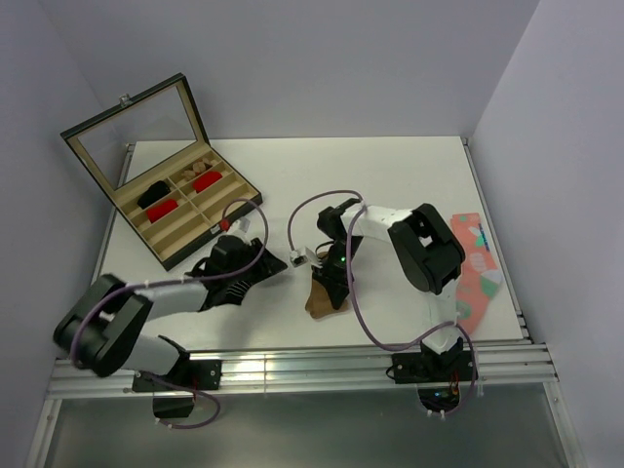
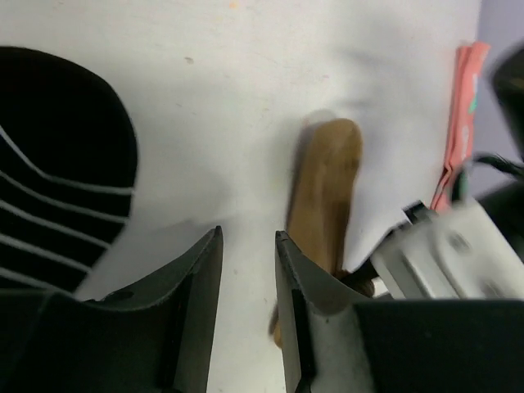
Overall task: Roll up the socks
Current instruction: Roll the sock at the center of the board.
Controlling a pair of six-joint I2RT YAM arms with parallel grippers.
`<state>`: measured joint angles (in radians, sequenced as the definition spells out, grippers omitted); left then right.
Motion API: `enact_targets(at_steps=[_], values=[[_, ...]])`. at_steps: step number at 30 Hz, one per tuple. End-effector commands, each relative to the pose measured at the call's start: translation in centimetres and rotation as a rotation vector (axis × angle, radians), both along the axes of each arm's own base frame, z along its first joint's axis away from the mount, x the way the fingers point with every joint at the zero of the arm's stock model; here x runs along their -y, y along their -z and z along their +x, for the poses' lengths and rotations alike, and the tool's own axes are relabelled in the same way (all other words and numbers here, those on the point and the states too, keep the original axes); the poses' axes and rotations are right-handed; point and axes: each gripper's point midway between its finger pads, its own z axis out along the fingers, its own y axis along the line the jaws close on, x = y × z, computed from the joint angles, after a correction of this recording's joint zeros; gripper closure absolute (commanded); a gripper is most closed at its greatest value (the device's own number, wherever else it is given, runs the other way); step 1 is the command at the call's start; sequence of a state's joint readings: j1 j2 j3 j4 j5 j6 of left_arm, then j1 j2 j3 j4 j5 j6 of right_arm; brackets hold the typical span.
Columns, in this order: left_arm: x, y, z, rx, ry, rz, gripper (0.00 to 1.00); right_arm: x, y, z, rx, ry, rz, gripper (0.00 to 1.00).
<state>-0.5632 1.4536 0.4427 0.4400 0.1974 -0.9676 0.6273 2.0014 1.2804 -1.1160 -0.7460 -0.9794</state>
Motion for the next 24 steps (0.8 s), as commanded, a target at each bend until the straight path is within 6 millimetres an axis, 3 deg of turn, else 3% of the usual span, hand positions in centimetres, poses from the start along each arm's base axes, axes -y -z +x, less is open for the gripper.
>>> enact_targets(at_steps=[1,5,10,14,24], values=[[0.0,-5.1,1.0,0.219,-0.097,-0.043,0.63,0.7,1.8,1.0,0.017,0.009,-0.074,0.84],[2.3,-7.5,-2.4,0.337,-0.015,-0.007,0.62,0.9,2.5,1.9,0.041,0.048,-0.116,0.84],[5.1,-7.2,-3.9,0.418,0.157,0.113,0.65,0.8,2.9,2.6,0.056,0.084,-0.152,0.84],[8.5,-7.0,-7.1,0.501,0.319,0.151,0.64,0.8,3.2,2.7,0.035,0.103,-0.166,0.84],[10.7,-4.6,-8.6,0.557,0.487,0.223,0.58,1.2,3.7,2.2,-0.013,0.104,-0.202,0.85]])
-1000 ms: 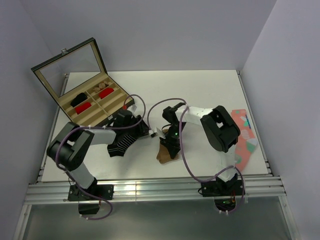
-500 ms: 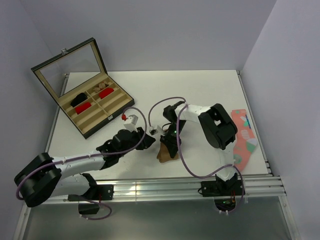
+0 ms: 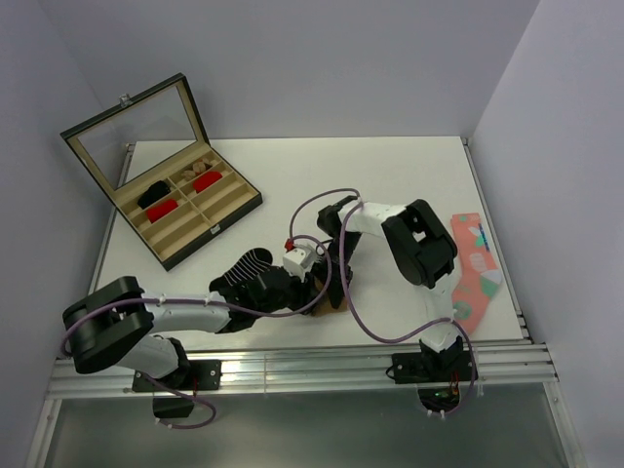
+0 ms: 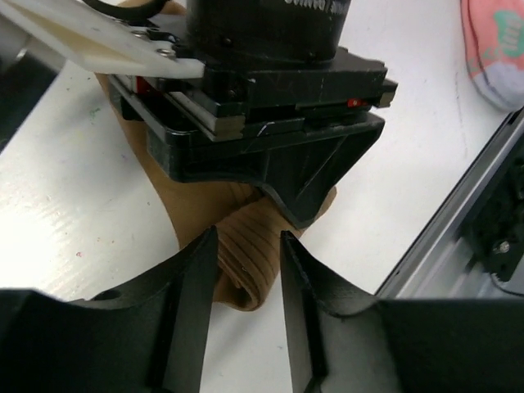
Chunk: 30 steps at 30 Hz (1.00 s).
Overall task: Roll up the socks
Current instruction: Roll the sock at the center of the board.
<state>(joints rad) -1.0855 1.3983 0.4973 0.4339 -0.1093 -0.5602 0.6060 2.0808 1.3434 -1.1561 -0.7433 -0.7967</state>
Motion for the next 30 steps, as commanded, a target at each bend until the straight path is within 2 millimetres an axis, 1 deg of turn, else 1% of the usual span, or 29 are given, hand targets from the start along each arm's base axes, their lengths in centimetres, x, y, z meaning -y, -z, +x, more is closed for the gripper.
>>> enact_targets(at_steps=[1,3,5,7,8,9,11,13,16,17,23,30], values=[[1.7,-1.9,0.2,0.089,0.068,-0.039,0.57,1.3,3.5,1.8,0.088,-0.062,-0.064,0.85],[1.9,-2.2,0.3,0.105,0.074,-0.061,0.54,1.3,3.5,1.7,0.08,-0.064,-0.067,0.84],[2.2,-1.8,0.2,0.106,0.094,-0.061,0.52,1.4,3.7,1.7,0.077,-0.067,-0.072,0.85],[2.7,-1.8,-0.1,0.112,0.123,-0.079,0.5,1.4,3.7,1.6,0.071,-0.068,-0.075,0.85],[2.8,-1.4,-0.2,0.103,0.132,-0.074,0.5,1.4,3.8,1.7,0.073,-0.067,-0.074,0.85],[3.0,-1.5,0.0,0.113,0.135,-0.085,0.5,1.4,3.7,1.6,0.071,-0.066,-0.074,0.85],[3.4,-0.8,-0.5,0.087,0.184,-0.088,0.5,1.4,3.6,1.6,0.069,-0.064,-0.071,0.85],[3.6,-0.8,-0.7,0.084,0.204,-0.107,0.51,1.5,3.7,1.5,0.065,-0.064,-0.074,0.85],[3.5,-0.2,-0.7,0.074,0.213,-0.105,0.52,1.5,3.8,1.5,0.06,-0.063,-0.076,0.84],[3.5,-0.3,-0.5,0.079,0.21,-0.112,0.52,1.5,3.8,1.5,0.059,-0.061,-0.077,0.84],[2.8,0.4,-0.1,0.076,0.209,-0.112,0.51,1.6,3.9,1.6,0.056,-0.065,-0.088,0.84],[2.7,1.7,-1.2,0.031,0.253,-0.121,0.52,1.5,4.0,1.7,0.051,-0.059,-0.097,0.84]])
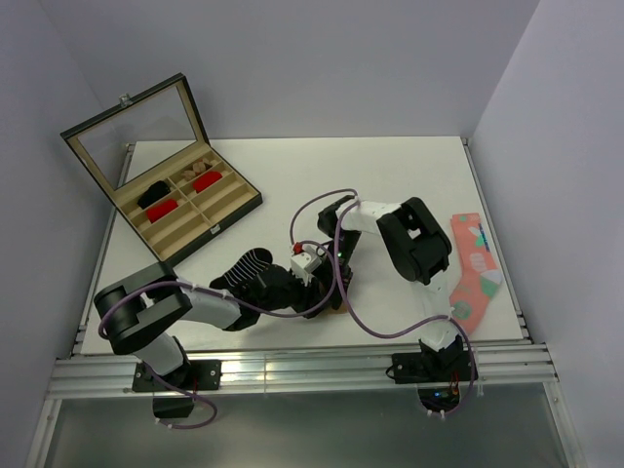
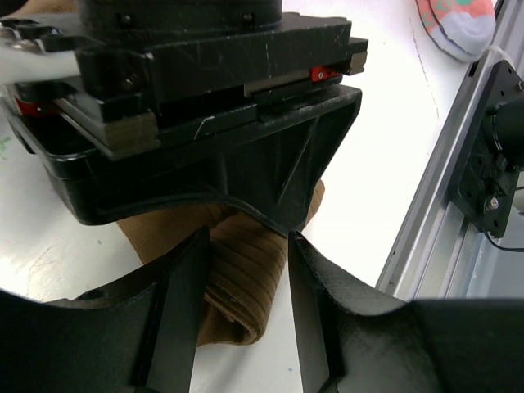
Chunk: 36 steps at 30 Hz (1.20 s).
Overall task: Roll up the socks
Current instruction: Roll the sock at the center of the board.
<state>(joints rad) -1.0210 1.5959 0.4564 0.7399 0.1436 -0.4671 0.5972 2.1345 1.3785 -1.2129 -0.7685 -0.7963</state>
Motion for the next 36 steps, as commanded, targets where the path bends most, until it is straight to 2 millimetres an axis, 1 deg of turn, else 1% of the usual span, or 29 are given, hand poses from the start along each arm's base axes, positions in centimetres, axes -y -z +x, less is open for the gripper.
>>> enact_targets(at_steps=[1,5,8,9,11,12,14,15,16,17,18,19,20,21,22,23,24,26,27,29,30,31,33,36], values=[[0.7,-0.6,-0.6,0.006,0.052,-0.051,0.52,1.4,3.9,2.1,0.126,-0.08,-0.074,0.84],[0.5,0.1,-0.9,-0.014,0.057,-0.045,0.53,1.3,3.9,2.4,0.134,-0.068,-0.076,0.84],[0.5,0.5,-1.0,-0.029,0.054,-0.033,0.58,1.1,3.9,2.5,0.141,-0.059,-0.076,0.84],[0.5,0.6,-1.0,-0.036,0.052,-0.031,0.65,1.1,3.9,2.6,0.145,-0.056,-0.078,0.84],[0.5,1.0,-1.0,-0.055,0.049,-0.021,0.7,1.1,4.1,2.9,0.157,-0.045,-0.08,0.84],[0.4,1.3,-1.1,-0.063,0.044,-0.014,0.75,1.0,4.0,3.0,0.161,-0.043,-0.079,0.84],[0.3,1.8,-1.2,-0.085,0.035,0.007,0.81,0.9,4.1,3.2,0.173,-0.033,-0.081,0.83],[0.3,1.9,-1.0,-0.09,0.024,0.012,0.87,0.8,4.0,3.4,0.184,-0.025,-0.078,0.83],[0.2,2.2,-1.2,-0.099,0.018,0.029,0.9,0.9,4.0,3.4,0.19,-0.017,-0.083,0.82],[0.2,2.4,-1.2,-0.114,0.011,0.046,0.93,0.8,4.0,3.6,0.197,-0.008,-0.083,0.78],[0.1,2.6,-1.0,-0.119,-0.018,0.064,0.98,0.8,3.8,3.8,0.21,-0.004,-0.077,0.77],[0.2,2.8,-1.1,-0.128,-0.025,0.077,1.0,0.8,3.7,3.9,0.215,0.007,-0.079,0.75],[0.7,2.4,-1.0,-0.134,-0.034,0.074,1.0,0.7,3.7,4.1,0.226,0.015,-0.074,0.7],[0.3,3.2,-0.9,-0.146,-0.062,0.117,1.0,0.6,3.3,4.2,0.234,0.023,-0.065,0.68],[0.4,3.5,-1.2,-0.156,-0.066,0.135,1.0,0.8,3.3,4.4,0.236,0.031,-0.062,0.66],[1.0,3.2,-1.1,-0.165,-0.075,0.137,1.0,0.8,3.1,4.5,0.242,0.039,-0.057,0.62],[0.5,4.0,-0.9,-0.176,-0.106,0.183,1.0,0.7,2.7,4.8,0.249,0.048,-0.046,0.6],[1.2,3.7,-1.0,-0.193,-0.124,0.187,1.0,0.9,2.3,5.3,0.256,0.072,-0.036,0.54],[0.9,4.2,-1.5,-0.218,-0.127,0.218,1.0,0.8,2.0,5.5,0.265,0.081,-0.026,0.53],[1.3,3.7,-0.9,-0.221,-0.176,0.21,1.0,1.1,1.6,6.0,0.27,0.105,-0.018,0.5],[1.2,3.8,-0.8,-0.231,-0.194,0.217,1.0,1.1,1.1,6.4,0.282,0.115,-0.009,0.5],[0.8,4.3,-0.7,-0.238,-0.214,0.245,1.0,1.0,0.8,6.6,0.281,0.125,0.004,0.49],[1.1,4.1,-0.5,-0.255,-0.238,0.245,1.0,1.5,0.2,7.1,0.282,0.153,0.014,0.47],[1.3,4.8,-0.5,-0.287,-0.264,0.271,1.0,2.1,-0.4,7.9,0.295,0.191,0.025,0.46]])
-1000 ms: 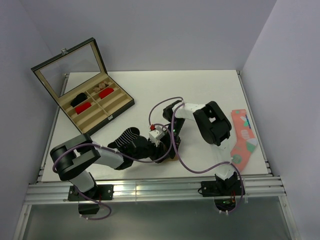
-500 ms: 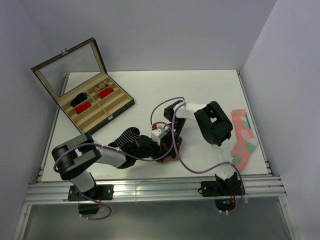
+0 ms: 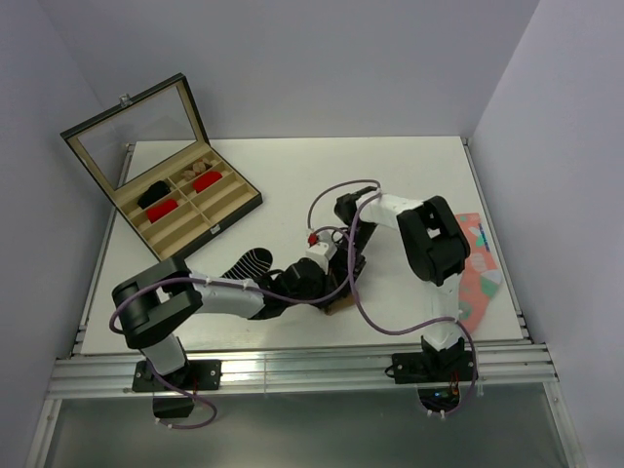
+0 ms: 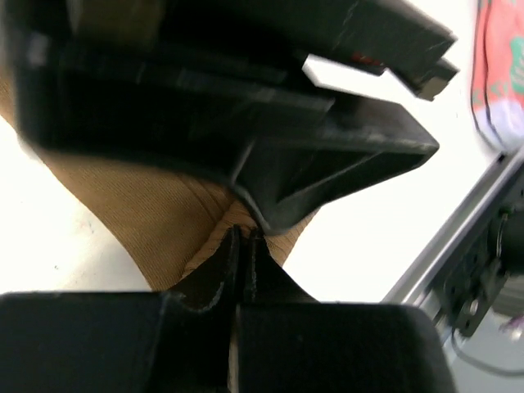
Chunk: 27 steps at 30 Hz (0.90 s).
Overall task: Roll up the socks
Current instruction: Roll the sock at the center of the board.
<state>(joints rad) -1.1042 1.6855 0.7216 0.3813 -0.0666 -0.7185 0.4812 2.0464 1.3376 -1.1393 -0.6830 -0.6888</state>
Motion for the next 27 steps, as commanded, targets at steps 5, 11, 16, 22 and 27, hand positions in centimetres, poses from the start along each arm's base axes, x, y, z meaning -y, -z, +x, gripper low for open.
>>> enact_targets(at_steps=[5,11,16,22,27], values=[[-1.5,4.8,-1.6,-0.163,-0.071,0.188,1.0,0.4,-0.7,5.7,0.238,0.084,0.094,0.45],[-1.0,5.3,-1.9,-0.233,-0.1,0.214,1.0,1.3,-1.9,6.7,0.275,0.147,0.133,0.44],[-0.5,5.9,-2.2,-0.288,-0.117,0.231,1.0,2.6,-3.2,8.2,0.31,0.22,0.152,0.43],[-0.3,6.6,-2.2,-0.349,-0.133,0.232,1.0,4.7,-4.5,10.1,0.375,0.327,0.176,0.43],[-1.0,7.7,-1.9,-0.399,-0.143,0.266,1.0,7.0,-4.7,10.1,0.423,0.362,0.181,0.46]])
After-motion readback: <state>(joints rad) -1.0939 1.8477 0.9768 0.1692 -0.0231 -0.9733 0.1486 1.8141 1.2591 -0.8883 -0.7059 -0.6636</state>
